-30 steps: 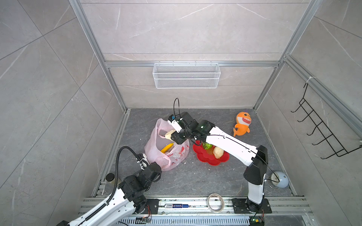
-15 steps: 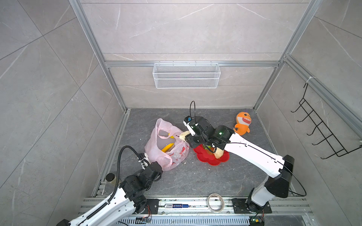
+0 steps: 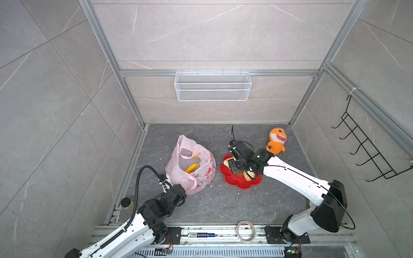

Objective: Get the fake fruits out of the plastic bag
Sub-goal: 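Lower the pale pear into the red bowl beside the other fruits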

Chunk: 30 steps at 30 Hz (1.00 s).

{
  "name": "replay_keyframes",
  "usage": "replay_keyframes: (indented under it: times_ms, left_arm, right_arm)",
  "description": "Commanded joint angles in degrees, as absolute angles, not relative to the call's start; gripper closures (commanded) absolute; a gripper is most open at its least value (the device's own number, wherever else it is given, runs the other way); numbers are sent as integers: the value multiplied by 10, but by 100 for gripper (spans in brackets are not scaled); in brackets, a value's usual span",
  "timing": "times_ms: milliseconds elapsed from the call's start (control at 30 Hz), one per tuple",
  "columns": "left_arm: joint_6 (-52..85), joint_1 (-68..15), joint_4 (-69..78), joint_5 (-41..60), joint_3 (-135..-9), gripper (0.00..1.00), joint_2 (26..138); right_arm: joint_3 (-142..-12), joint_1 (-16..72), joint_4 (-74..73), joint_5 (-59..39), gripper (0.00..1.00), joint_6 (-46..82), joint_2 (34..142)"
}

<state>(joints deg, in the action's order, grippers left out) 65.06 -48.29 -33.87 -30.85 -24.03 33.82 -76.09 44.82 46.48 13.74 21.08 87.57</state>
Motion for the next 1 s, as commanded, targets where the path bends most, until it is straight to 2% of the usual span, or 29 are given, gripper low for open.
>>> replay_keyframes:
  times_ms: [0,967]
  left_arm:
    - [635,-484,-319,-306,-239,100,336]
    - [641,-484,-328,-301,-239,100,336]
  right_arm:
    - [-738,441,450,139,67,237,869]
    - [-628,416,386,131,64,279,923]
